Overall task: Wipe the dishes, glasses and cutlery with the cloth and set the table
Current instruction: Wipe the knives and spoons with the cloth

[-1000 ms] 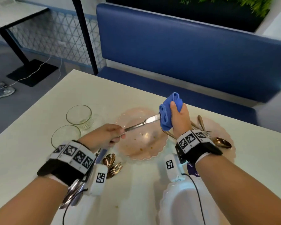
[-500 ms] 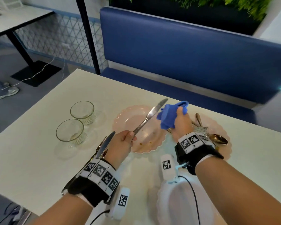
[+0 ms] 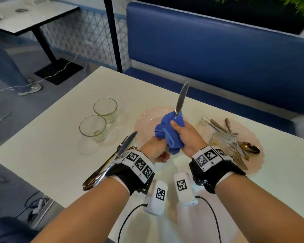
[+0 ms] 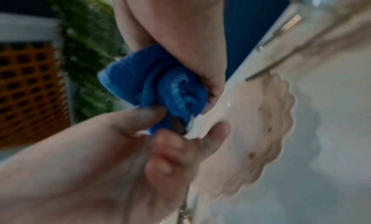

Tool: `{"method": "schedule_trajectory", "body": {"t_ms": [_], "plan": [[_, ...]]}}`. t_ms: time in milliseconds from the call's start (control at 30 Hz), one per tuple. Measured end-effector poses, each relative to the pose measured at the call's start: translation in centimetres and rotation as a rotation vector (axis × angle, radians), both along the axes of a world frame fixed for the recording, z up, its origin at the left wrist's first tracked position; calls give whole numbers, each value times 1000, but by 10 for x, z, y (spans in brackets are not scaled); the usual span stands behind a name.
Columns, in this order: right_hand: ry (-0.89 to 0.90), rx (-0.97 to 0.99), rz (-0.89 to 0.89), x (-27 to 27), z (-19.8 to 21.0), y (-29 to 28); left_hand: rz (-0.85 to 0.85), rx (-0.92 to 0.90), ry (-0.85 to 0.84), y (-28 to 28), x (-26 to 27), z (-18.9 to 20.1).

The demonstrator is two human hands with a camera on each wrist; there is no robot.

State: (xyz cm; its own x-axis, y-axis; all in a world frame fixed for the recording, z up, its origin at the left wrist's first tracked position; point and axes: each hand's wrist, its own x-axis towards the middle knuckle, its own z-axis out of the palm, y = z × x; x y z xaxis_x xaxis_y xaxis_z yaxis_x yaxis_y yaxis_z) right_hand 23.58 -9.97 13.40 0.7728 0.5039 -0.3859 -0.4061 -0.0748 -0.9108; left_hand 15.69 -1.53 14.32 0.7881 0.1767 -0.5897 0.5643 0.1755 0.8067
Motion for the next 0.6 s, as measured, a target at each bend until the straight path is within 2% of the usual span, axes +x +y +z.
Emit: {"method": "schedule_trajectory", "body": {"t_ms": [67,100,167,233,367,467,600], "plan": [[-124,-35,46,2,9,-7,62,-105,-33,17,-5,8],[-189,-53,81,0,13,-9,137,-171,-83,29,-4,10],[-327,-107,157,-8,18,-5,171,-250,-201,46,-3,22],[-405,-148,206,-18,20,3,138,-198,-251,47,-3,27],[-369,-131,306,-40,20,9,233,-122,-328,46,-7,20],[-355,-167,384,-53,14,5,341,-78,-312,50,-11,13],[-426,-207,384,-65,1,-3,315,-104,-291,30,-26,-4]]}}
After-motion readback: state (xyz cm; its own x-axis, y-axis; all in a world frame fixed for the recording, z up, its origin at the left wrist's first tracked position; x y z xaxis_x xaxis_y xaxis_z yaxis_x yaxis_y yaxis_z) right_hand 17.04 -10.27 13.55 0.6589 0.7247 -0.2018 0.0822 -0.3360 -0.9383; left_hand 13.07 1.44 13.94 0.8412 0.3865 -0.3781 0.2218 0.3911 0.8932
